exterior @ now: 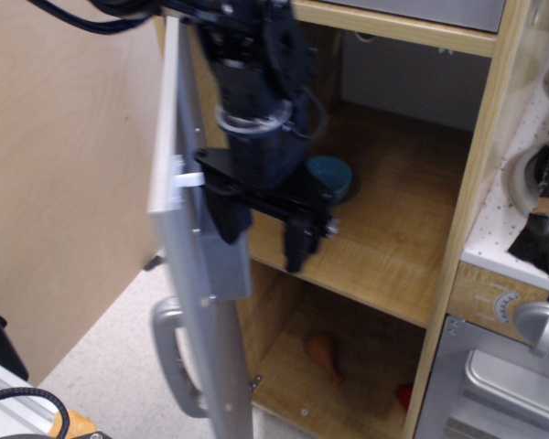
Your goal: Open fridge
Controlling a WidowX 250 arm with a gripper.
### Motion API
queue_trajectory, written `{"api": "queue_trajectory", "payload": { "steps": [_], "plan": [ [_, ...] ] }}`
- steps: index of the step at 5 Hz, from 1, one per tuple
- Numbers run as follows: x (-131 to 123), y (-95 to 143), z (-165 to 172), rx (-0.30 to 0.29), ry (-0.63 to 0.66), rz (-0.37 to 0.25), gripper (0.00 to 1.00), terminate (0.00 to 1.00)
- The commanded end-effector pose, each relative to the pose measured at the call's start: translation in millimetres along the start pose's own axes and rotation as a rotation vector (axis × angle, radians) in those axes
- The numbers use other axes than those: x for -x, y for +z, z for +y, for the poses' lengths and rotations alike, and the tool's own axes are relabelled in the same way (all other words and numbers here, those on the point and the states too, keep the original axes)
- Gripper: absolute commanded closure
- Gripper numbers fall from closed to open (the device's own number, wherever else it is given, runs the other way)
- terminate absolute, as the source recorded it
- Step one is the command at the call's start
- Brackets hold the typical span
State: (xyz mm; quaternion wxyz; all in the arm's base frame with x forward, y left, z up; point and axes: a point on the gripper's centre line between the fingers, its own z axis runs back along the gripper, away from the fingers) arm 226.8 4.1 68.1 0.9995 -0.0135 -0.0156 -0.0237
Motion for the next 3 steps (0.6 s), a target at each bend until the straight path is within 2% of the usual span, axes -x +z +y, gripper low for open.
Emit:
{"api": "queue_trajectory", "payload": {
  "steps": [1, 2, 3],
  "plan": [
    [-17.9, 15.7, 40.0, -0.002, -0.033, -0.044, 0.0, 0.0],
    [-23.5, 13.1, 58.7, -0.034, -0.044, -0.086, 0.0, 0.0],
    [-24.3, 11.6, 71.3, -0.02, -0.04, -0.112, 0.0, 1.0]
  ]
}}
